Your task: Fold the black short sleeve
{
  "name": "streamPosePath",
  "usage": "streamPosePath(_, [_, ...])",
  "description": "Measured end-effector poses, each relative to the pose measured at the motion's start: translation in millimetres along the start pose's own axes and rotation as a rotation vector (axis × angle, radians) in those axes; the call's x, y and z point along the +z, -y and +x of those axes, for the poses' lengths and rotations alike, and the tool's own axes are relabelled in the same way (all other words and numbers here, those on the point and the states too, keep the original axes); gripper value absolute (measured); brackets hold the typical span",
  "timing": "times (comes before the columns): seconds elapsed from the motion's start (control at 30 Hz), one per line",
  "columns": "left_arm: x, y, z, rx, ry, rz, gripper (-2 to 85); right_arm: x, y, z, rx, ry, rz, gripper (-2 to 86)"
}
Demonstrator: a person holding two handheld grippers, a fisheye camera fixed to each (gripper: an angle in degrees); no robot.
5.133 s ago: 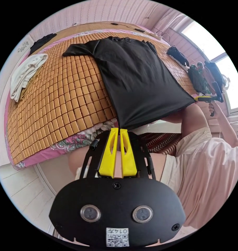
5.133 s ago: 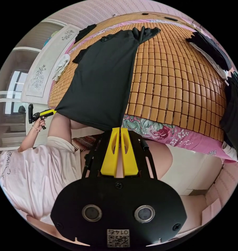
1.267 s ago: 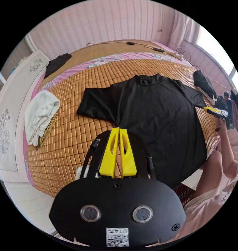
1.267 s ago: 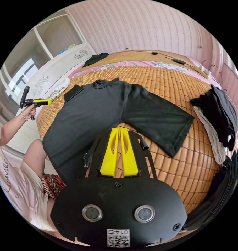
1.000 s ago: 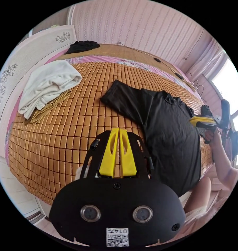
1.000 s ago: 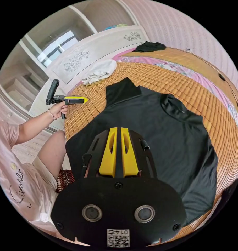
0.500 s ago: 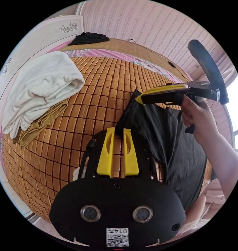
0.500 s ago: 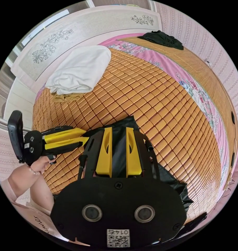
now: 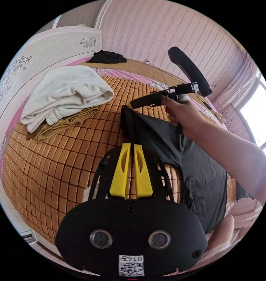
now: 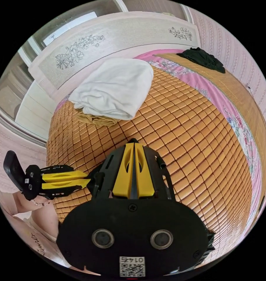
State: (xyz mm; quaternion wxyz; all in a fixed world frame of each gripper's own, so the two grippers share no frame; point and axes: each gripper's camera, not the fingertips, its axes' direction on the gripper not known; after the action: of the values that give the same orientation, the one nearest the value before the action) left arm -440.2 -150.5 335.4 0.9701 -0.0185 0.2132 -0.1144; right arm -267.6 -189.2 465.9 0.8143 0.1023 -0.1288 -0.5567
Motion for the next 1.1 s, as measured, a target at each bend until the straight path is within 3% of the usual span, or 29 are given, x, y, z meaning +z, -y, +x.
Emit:
streamPosePath(0.27, [-5, -15, -10, -0.044, 0.034, -0.028, -0.2, 19, 7, -43, -0.059, -0.012, -0.062, 0.0])
streamPosePath(0.37, [-4, -17, -10, -0.041, 0.061, -0.043, 0.7, 10, 4, -48, -0.064, 0.003, -0.025, 2.1])
streamPosePath(0.43, [-4, -20, -14, -0.063, 0.049, -0.053, 1.4, -5, -3, -47, -0.068, 0.023, -0.005, 8.8])
streamPosePath(0.57, [-19, -25, -12, -0.048, 0.074, -0.031, 1.3, -66, -47, -32, -0.053, 0.06, 0.138, 10.5])
streamPosePath(0.67, [-29, -14, 8, 0.052, 0.096, -0.013, 0.2, -118, -122, 2, 0.046, -0.045, 0.226, 7.5])
streamPosePath(0.73, [-28, -3, 26, 0.132, 0.08, -0.007, -0.2, -140, -190, 37, 0.178, -0.231, 0.174, 6.7])
streamPosePath(0.83, [-13, 26, 64, 0.249, 0.015, -0.03, -0.4, -153, -271, 84, 0.387, -0.349, 0.022, 6.9])
streamPosePath(1.1, [65, 118, 204, 0.476, -0.136, -0.109, 2.2, -157, -373, 135, 0.654, -0.369, -0.048, 8.3])
